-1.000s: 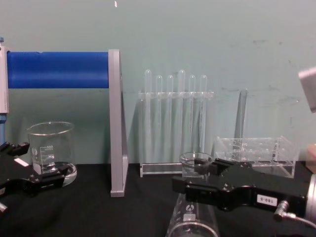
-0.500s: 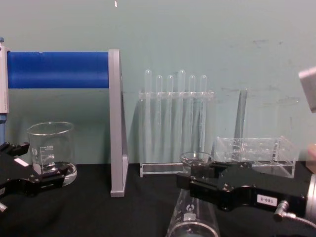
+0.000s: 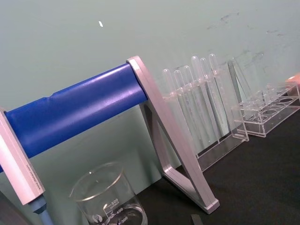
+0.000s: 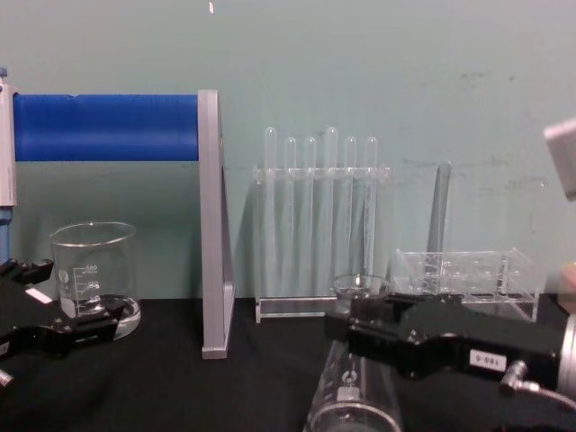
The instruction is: Grasp the erlenmeyer flask with one hand, shake it three times, then place it back.
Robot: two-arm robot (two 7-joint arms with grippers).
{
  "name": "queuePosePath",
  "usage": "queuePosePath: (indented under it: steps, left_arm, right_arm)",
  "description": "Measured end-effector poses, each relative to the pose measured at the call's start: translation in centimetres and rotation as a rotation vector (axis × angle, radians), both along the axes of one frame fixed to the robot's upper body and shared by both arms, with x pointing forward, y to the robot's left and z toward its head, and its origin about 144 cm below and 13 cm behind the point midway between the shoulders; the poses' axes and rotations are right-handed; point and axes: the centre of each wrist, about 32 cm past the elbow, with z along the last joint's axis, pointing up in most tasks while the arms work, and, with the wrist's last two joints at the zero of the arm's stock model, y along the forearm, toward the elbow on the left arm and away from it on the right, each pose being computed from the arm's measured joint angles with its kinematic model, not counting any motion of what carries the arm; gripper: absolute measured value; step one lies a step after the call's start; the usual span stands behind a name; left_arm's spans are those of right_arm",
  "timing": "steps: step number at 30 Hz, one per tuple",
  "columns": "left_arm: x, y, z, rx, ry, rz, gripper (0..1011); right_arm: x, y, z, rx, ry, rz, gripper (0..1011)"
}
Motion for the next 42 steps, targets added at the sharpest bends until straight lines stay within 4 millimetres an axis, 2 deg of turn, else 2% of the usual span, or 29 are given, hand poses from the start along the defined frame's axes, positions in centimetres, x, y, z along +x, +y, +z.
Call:
queuePosePath:
  steps: [11,13,19,33,42]
  left_arm:
    - [0.0,0.0,0.0,0.000,0.000,0.000,1001]
    - [0.0,0.0,0.0,0.000,0.000,0.000,1001]
    - [0.0,0.0,0.0,0.000,0.000,0.000,1001]
    - [0.0,0.0,0.0,0.000,0.000,0.000,1001]
    - [0.0,0.0,0.0,0.000,0.000,0.000,1001]
  right_arm:
    - [-1.3,0.4,3.5,0.071,-0.025,-0.162,456]
    - [-1.9,0.6,4.6,0.082,-0.068,-0.230,456]
    - [-3.1,0.4,6.3,0.096,-0.151,-0.395,456]
    - [-4.9,-2.4,7.0,0.067,-0.206,-0.737,456]
    - [-5.4,-3.0,7.0,0.055,-0.205,-0.795,456]
